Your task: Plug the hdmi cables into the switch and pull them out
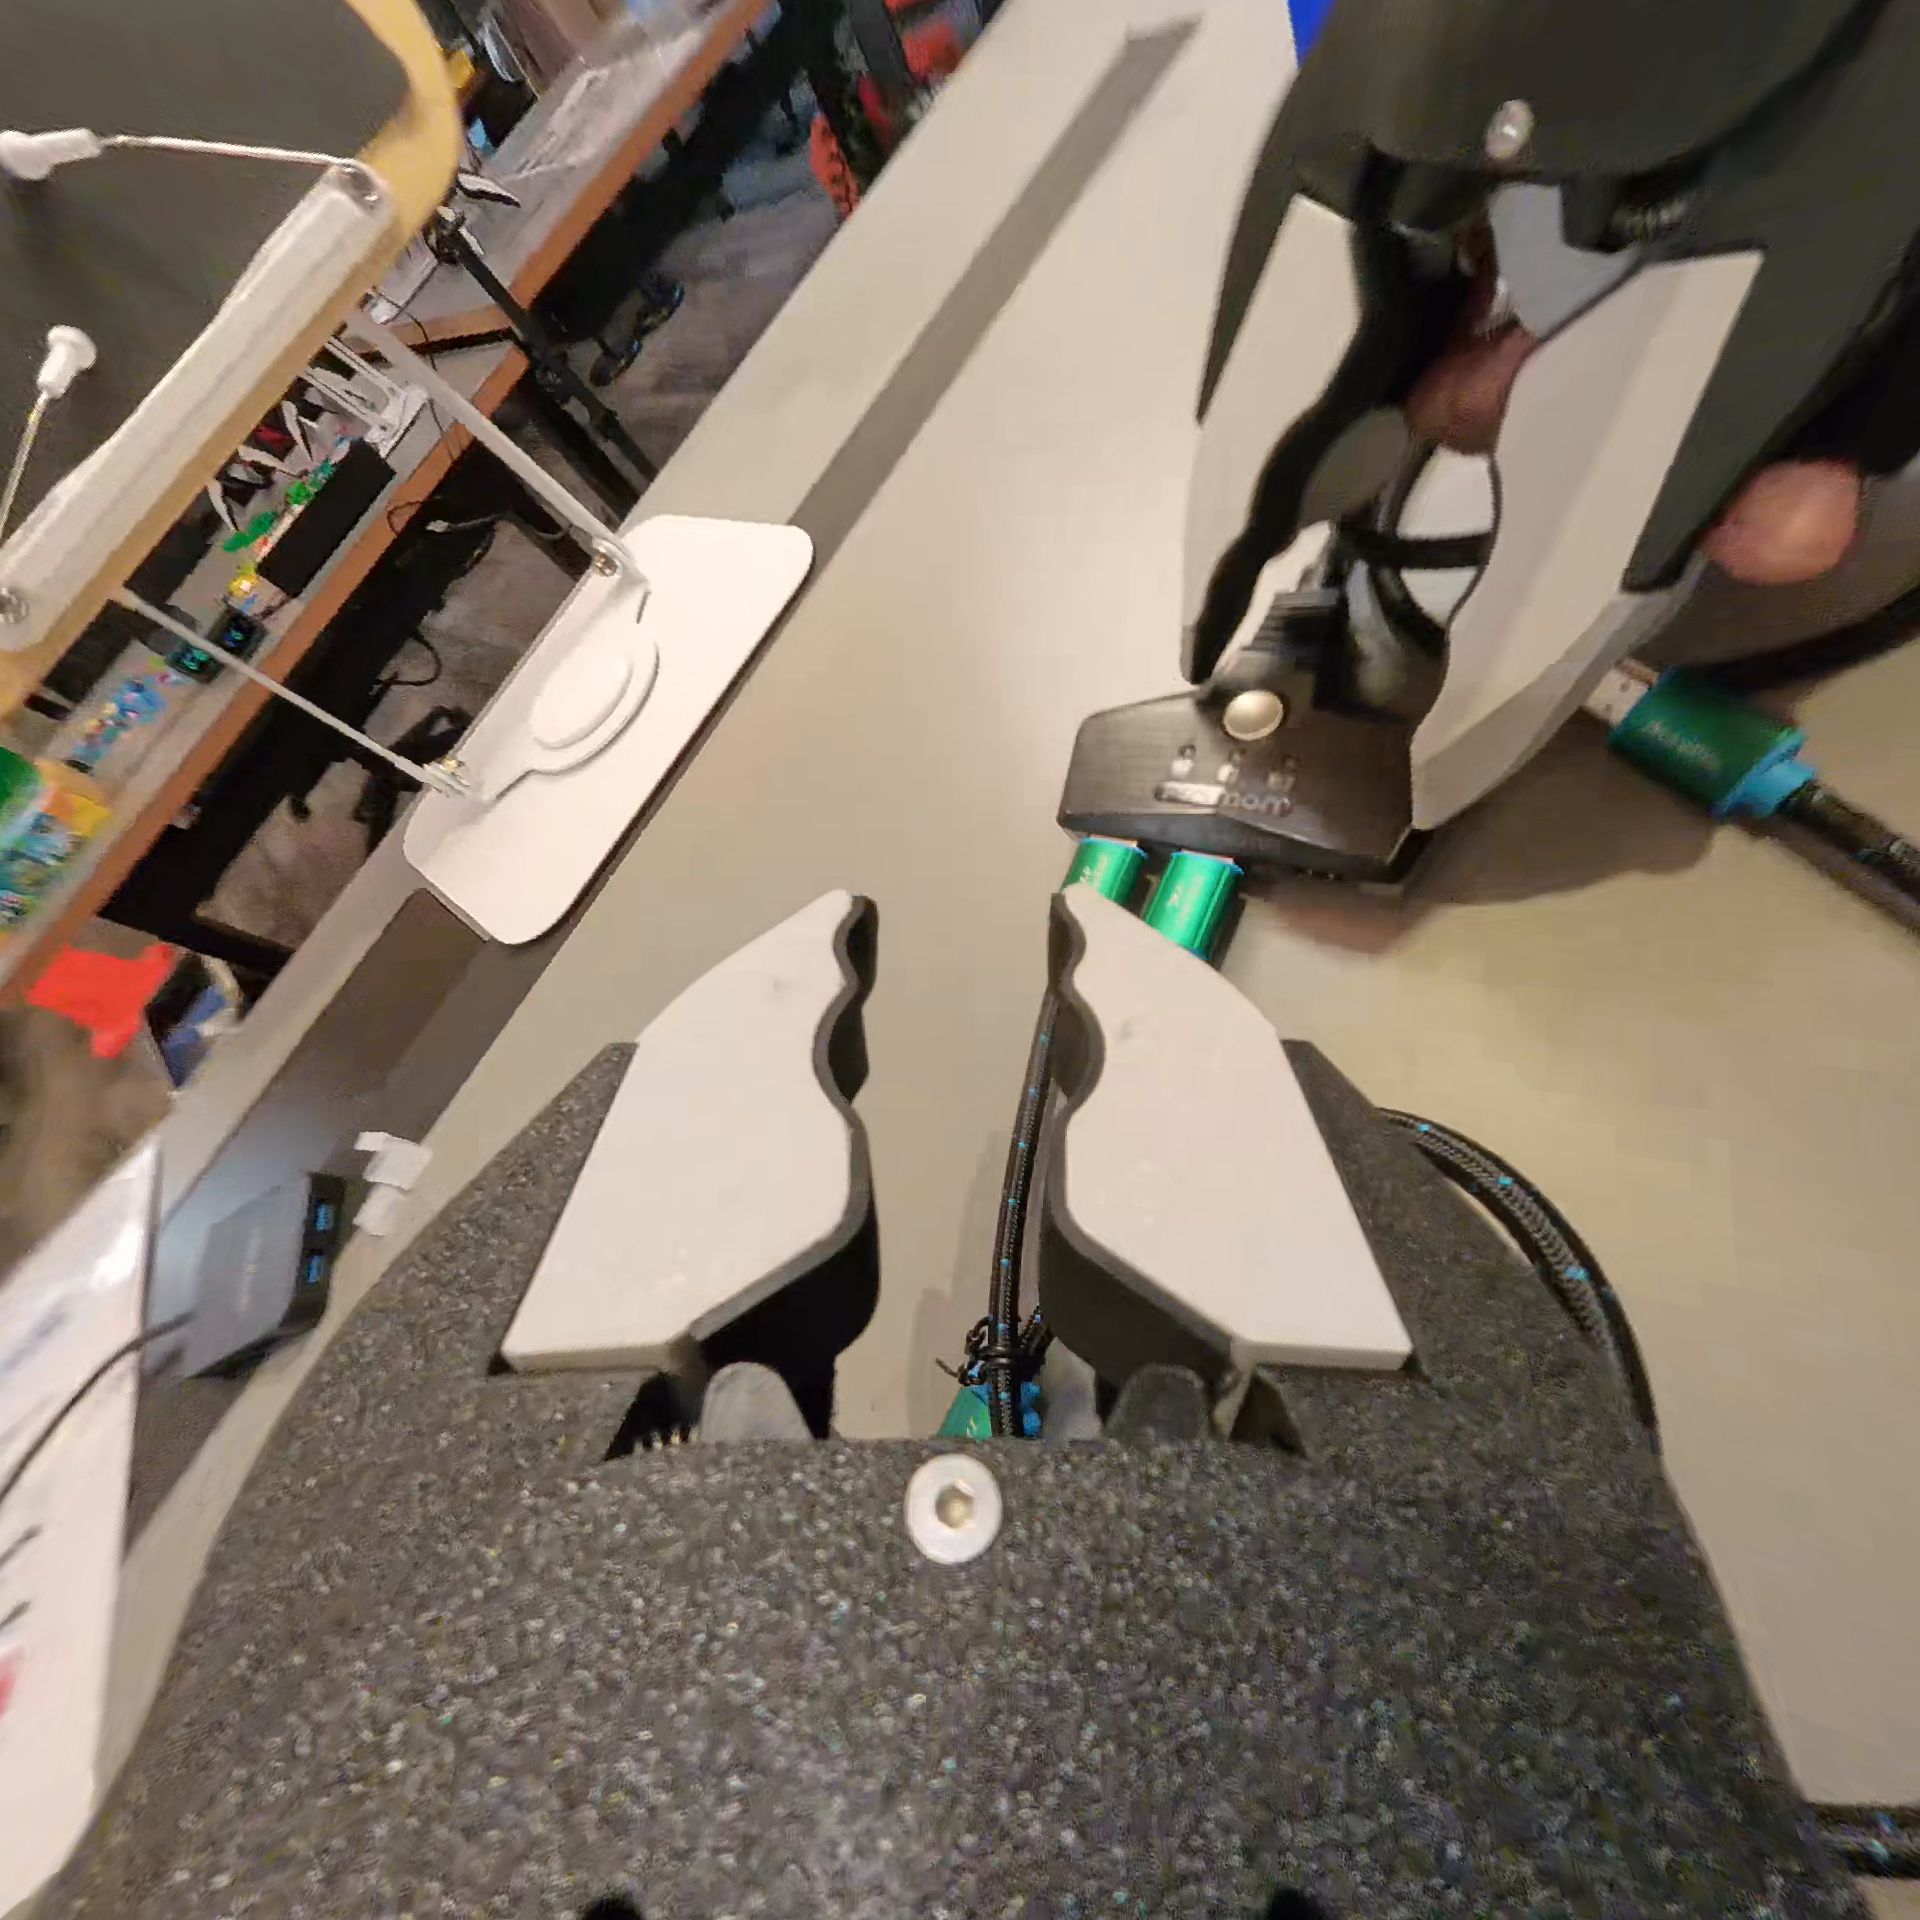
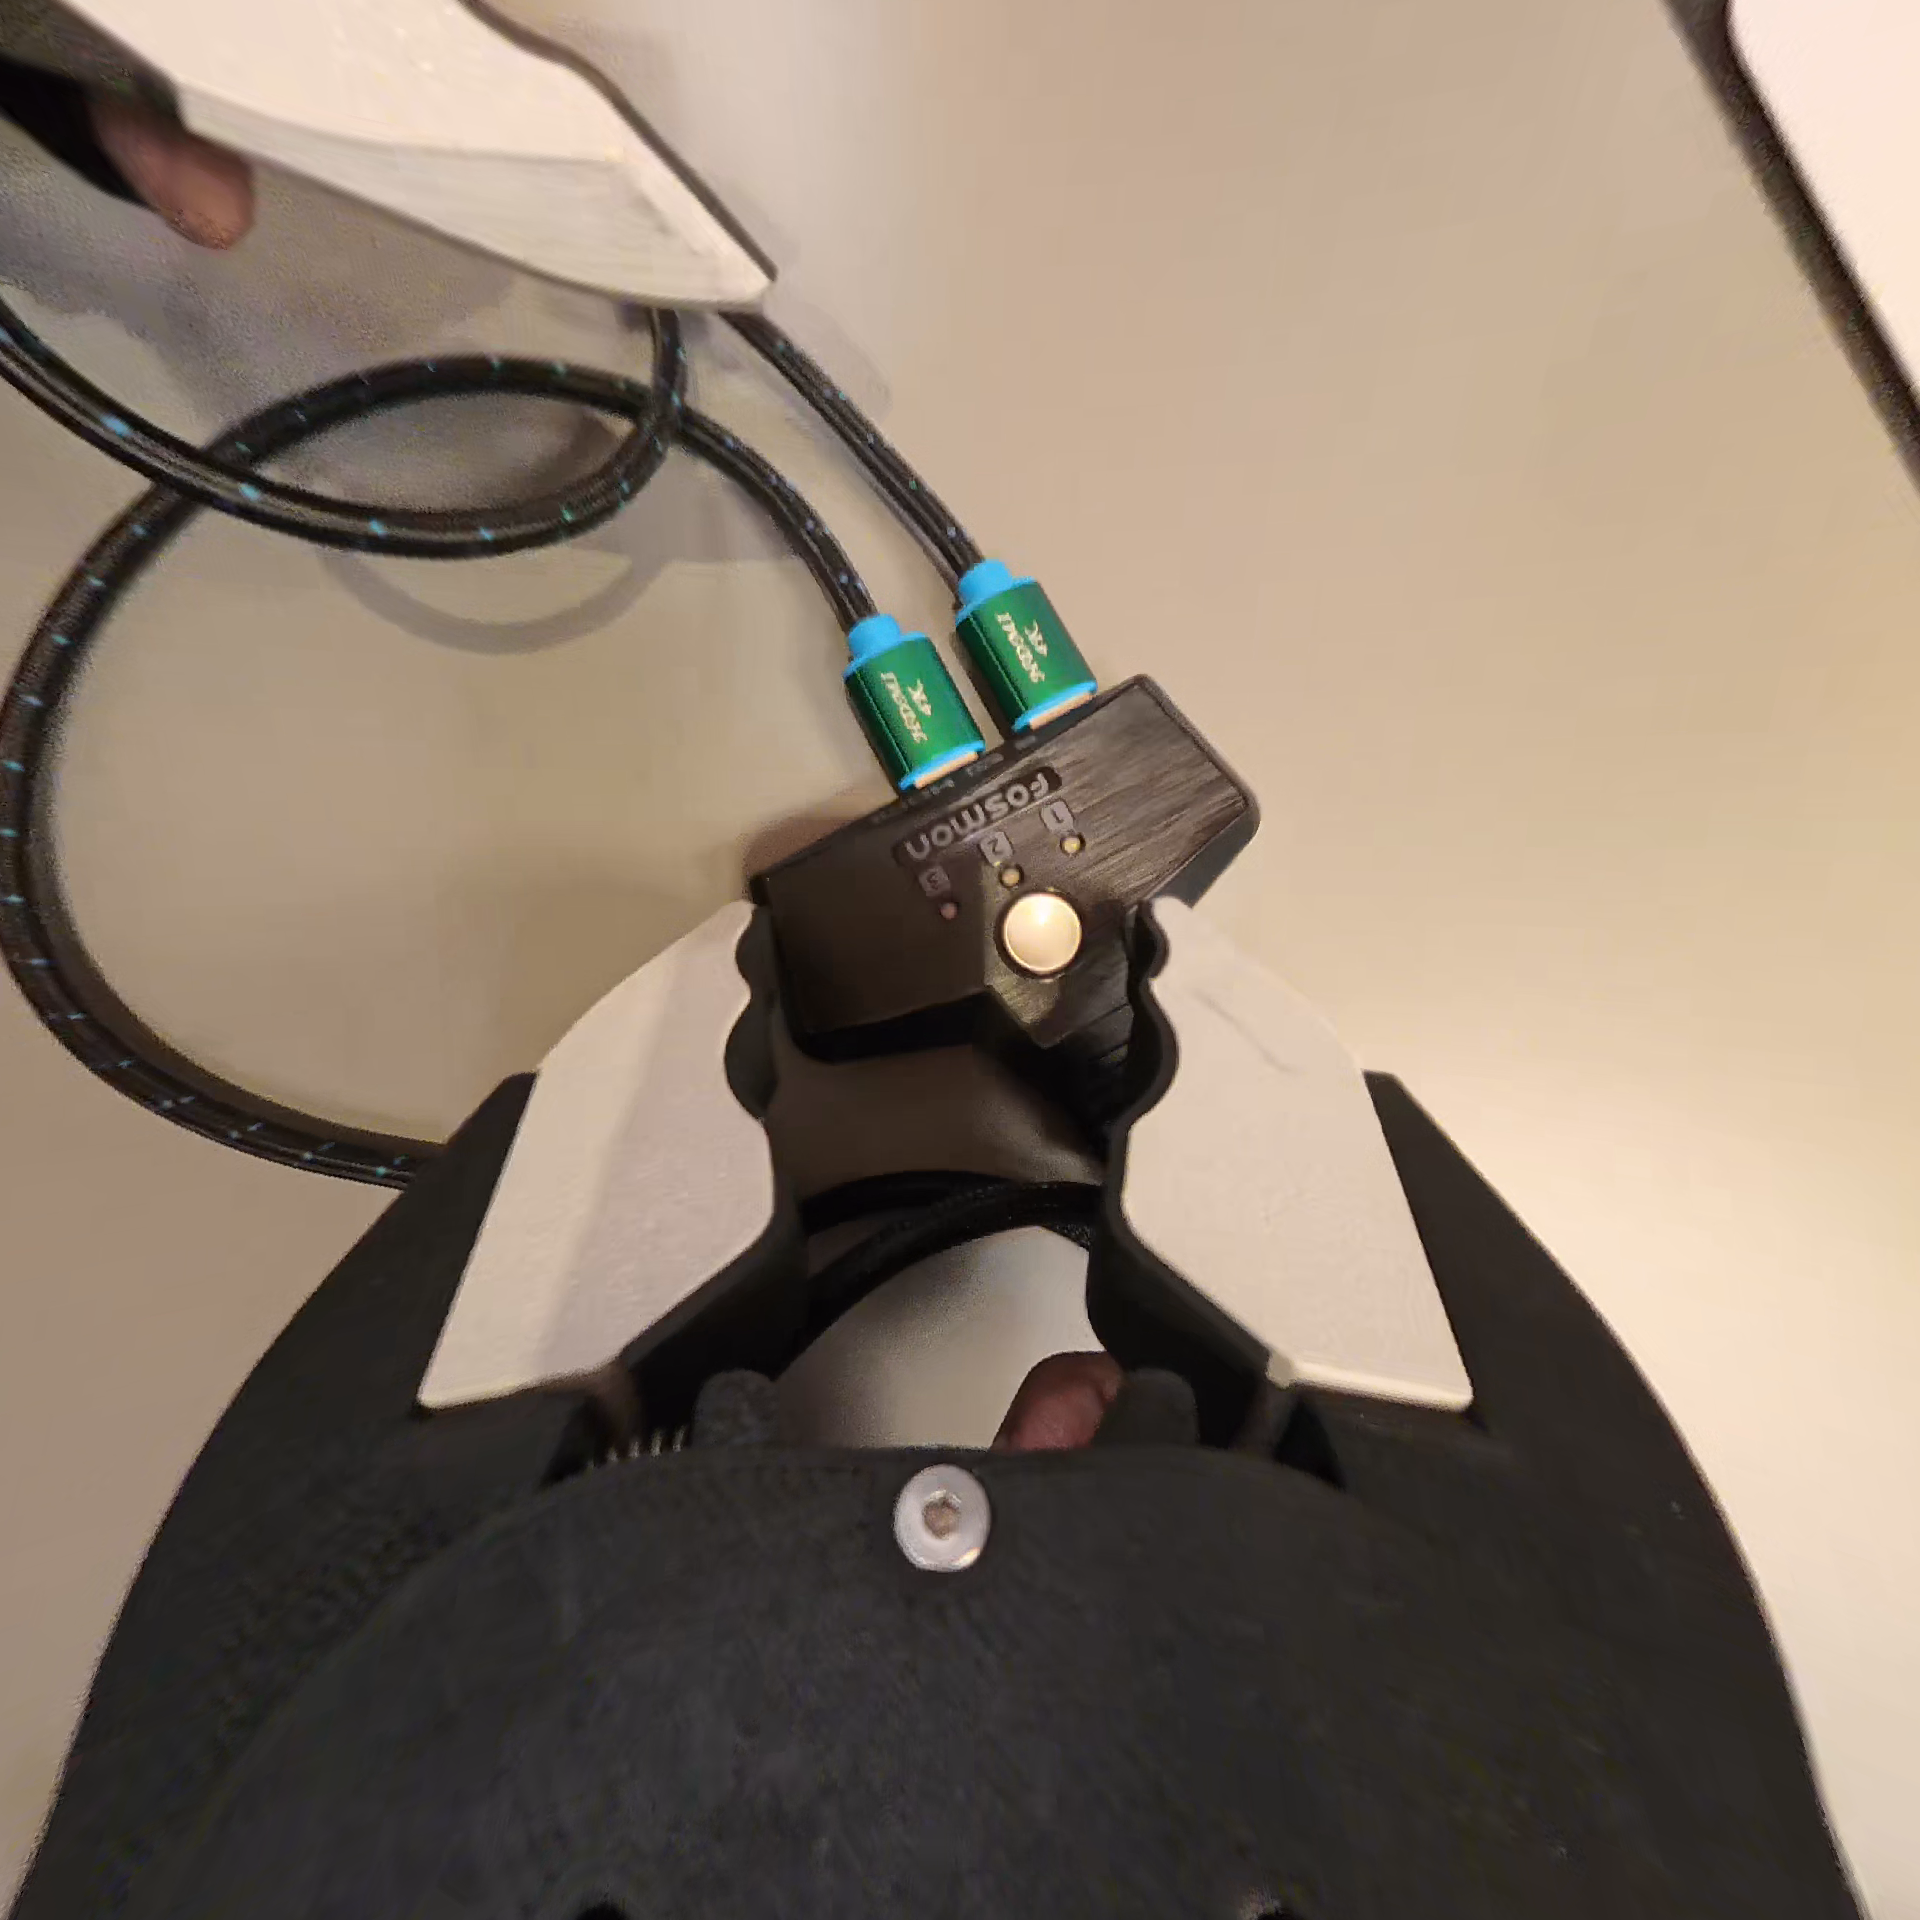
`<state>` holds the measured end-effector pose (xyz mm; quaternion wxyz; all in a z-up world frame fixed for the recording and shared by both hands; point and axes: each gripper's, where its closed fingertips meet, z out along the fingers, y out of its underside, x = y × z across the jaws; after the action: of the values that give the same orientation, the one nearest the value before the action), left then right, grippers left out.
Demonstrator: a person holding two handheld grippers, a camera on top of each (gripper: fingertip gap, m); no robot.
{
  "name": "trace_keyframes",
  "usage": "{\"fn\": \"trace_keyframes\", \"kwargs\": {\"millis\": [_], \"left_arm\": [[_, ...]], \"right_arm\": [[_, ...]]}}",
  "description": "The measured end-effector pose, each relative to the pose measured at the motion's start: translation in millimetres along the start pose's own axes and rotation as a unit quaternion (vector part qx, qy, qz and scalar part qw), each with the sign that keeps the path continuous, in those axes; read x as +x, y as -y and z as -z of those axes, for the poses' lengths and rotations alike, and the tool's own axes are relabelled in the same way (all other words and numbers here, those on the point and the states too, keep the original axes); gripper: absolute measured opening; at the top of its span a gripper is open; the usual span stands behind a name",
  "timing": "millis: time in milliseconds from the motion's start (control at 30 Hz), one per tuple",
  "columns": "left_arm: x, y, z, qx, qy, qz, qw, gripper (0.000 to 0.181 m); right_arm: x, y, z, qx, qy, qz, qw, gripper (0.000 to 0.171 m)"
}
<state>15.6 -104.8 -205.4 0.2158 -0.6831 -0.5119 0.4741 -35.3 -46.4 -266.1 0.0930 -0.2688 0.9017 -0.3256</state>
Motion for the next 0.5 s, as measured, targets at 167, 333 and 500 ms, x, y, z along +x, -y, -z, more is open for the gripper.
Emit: {"fn": "trace_keyframes", "kwargs": {"millis": [167,333,500], "left_arm": [[-16.9,1.8,10.8,0.040,-0.014,0.076,0.996,0.040],[-34.1,-12.3,32.0,0.015,0.004,0.101,0.995,0.044],[-64.4,-39.7,95.1,-0.006,0.076,0.164,0.983,0.045]], "right_arm": [[0.0,0.6,8.0,0.016,-0.002,0.003,1.000,0.070],[-3.6,-4.9,12.9,0.039,-0.014,0.012,0.999,0.074],[-7.8,-0.7,23.5,0.075,-0.030,0.010,0.997,0.072]]}}
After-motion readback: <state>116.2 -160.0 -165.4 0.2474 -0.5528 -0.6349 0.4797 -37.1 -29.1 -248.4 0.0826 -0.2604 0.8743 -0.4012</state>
